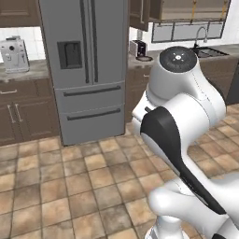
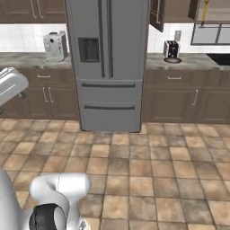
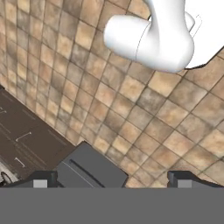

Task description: Move the hot dog bun to the plate on the dining table and place the condiment next to that plate. Then navigate to the fridge and take the sausage and place it on the plate as well.

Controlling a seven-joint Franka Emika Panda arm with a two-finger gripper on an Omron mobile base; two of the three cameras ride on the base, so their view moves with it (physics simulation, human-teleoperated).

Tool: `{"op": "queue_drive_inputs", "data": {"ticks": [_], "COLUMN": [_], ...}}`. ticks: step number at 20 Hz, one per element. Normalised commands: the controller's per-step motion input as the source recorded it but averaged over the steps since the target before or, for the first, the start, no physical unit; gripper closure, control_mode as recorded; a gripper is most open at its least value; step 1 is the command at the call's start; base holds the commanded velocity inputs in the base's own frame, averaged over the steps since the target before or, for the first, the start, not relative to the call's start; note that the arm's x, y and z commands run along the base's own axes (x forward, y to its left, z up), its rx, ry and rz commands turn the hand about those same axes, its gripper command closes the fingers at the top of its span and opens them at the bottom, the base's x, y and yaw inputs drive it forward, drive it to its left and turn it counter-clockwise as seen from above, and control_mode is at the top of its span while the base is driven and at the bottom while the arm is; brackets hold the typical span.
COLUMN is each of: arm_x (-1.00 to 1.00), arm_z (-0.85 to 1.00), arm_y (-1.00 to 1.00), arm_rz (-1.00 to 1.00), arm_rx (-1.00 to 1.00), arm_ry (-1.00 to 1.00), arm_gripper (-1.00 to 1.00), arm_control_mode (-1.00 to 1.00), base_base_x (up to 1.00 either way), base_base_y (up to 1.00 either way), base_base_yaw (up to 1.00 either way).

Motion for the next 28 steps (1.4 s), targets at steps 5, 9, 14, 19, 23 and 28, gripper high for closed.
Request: {"op": "queue_drive_inputs", "data": {"ticks": [5, 9, 14, 19, 23, 28], "arm_x": [0.00, 0.00, 0.00, 0.00, 0.00, 0.00], "arm_z": [0.00, 0.00, 0.00, 0.00, 0.00, 0.00], "arm_y": [0.00, 0.00, 0.00, 0.00, 0.00, 0.00], "arm_rz": [0.00, 0.00, 0.00, 0.00, 0.00, 0.00], "arm_rx": [0.00, 0.00, 0.00, 0.00, 0.00, 0.00], "arm_ry": [0.00, 0.00, 0.00, 0.00, 0.00, 0.00], "arm_gripper": [-1.00, -1.00, -1.00, -1.00, -1.00, -1.00], "arm_control_mode": [1.00, 1.00, 1.00, 1.00, 1.00, 1.00], "base_base_x": [1.00, 1.00, 1.00, 1.00, 1.00, 1.00], "base_base_y": [0.04, 0.00, 0.00, -0.19, -0.13, -0.01], "base_base_yaw": [0.05, 0.04, 0.02, 0.00, 0.00, 0.00]}}
